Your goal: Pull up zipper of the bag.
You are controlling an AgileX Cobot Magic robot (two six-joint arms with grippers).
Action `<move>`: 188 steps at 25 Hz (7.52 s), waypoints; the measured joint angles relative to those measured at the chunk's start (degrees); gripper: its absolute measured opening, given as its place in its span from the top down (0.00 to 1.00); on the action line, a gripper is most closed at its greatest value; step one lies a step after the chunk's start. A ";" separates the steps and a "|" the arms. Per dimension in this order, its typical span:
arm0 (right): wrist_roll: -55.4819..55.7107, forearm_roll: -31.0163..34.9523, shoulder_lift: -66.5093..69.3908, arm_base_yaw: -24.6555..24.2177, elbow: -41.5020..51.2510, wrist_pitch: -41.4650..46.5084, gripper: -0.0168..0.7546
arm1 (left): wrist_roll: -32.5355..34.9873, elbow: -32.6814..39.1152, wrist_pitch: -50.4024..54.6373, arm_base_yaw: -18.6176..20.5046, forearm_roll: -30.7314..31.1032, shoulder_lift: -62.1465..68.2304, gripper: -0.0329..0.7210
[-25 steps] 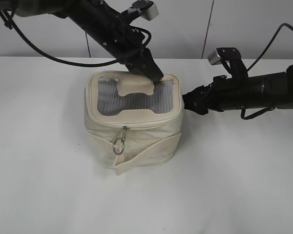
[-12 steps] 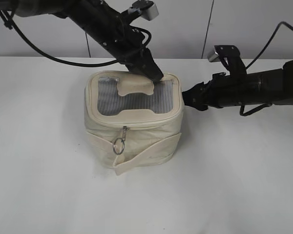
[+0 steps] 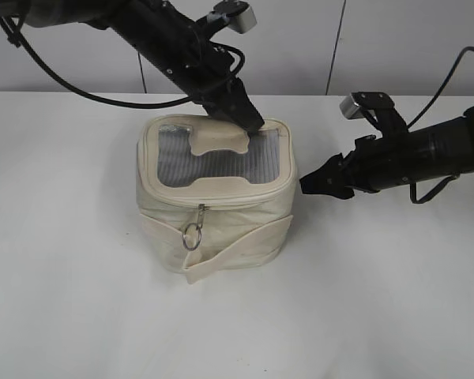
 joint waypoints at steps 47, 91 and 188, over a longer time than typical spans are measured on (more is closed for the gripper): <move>-10.72 13.95 0.00 3.76 -0.74 -2.83 0.47 | -1.17 0.00 -0.34 -0.06 0.35 0.00 0.90; 4.66 3.70 -23.16 8.25 23.74 8.57 0.97 | -7.38 -0.05 -2.35 -0.57 1.01 0.00 0.91; 95.62 -83.90 -116.81 -9.28 28.38 28.39 0.40 | -62.28 79.58 -3.32 22.18 42.70 -129.56 0.64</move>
